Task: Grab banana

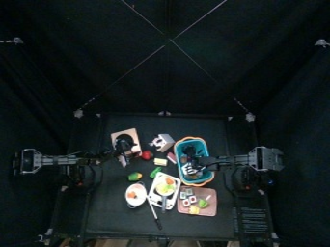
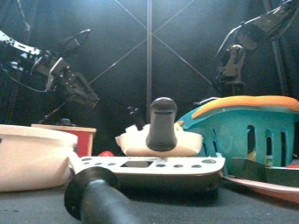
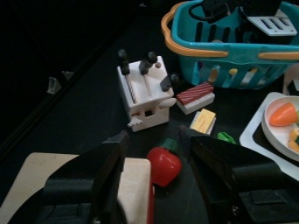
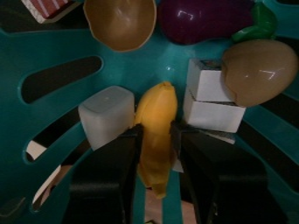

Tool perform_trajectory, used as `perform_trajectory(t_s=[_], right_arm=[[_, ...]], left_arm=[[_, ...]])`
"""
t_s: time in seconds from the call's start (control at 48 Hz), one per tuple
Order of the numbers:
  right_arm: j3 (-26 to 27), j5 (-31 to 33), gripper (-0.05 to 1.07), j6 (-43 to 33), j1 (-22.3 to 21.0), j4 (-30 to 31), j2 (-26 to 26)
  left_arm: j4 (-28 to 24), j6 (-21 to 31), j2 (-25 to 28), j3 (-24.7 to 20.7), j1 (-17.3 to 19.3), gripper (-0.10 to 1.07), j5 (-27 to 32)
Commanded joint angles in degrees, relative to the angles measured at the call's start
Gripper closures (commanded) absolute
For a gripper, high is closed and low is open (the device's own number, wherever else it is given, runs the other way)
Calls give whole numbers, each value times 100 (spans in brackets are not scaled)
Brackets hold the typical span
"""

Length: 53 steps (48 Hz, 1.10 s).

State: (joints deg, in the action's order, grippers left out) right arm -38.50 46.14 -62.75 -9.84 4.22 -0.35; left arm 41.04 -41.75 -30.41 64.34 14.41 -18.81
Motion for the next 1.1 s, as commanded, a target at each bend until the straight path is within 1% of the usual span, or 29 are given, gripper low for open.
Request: perform_trajectory(t_s=[0.0, 0.25, 0.458, 0.521, 0.75, 0.833, 0.979, 1.083], right_arm=[[-35, 18, 29, 18, -53, 26, 123], [-9, 18, 30, 18, -53, 88, 387], [79, 26, 31, 18, -53, 211, 378], [123, 105, 31, 9, -53, 237, 325], [439, 888, 31, 9, -9, 519, 70], [545, 1028, 31, 18, 0, 589, 26], [615, 1046, 31, 26, 26, 615, -9], [519, 1063, 29, 62, 97, 554, -9]], left_arm=[[-18, 0, -9, -70, 9, 11, -18], [-9, 0, -9, -70, 9, 11, -18], [-18, -9, -9, -62, 9, 11, -18], [-9, -9, -9, -70, 9, 11, -18], [-18, -9, -9, -62, 18, 11, -18], [-9, -9, -9, -70, 9, 11, -18], [-18, -9, -9, -62, 18, 11, -18], [-18, -9, -9, -62, 18, 11, 0]])
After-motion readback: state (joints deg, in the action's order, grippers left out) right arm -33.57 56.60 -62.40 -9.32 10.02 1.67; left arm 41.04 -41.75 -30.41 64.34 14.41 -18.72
